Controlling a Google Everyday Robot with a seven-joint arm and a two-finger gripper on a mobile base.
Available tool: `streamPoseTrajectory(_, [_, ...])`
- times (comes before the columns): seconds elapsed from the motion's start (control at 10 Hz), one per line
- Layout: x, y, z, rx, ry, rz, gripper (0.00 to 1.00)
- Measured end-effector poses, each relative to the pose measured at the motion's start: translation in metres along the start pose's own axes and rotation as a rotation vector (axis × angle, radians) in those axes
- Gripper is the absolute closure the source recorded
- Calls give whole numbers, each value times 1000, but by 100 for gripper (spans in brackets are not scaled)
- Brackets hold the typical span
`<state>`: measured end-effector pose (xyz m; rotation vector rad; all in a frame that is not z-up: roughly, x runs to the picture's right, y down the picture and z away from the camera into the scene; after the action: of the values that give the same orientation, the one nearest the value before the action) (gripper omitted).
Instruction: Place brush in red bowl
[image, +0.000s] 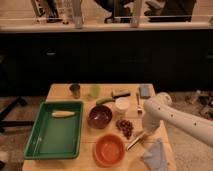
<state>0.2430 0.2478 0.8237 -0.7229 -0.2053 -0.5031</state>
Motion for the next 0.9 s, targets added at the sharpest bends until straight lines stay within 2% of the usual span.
streamPoseTrajectory(0.9, [6,1,-14,37,-2,12,100])
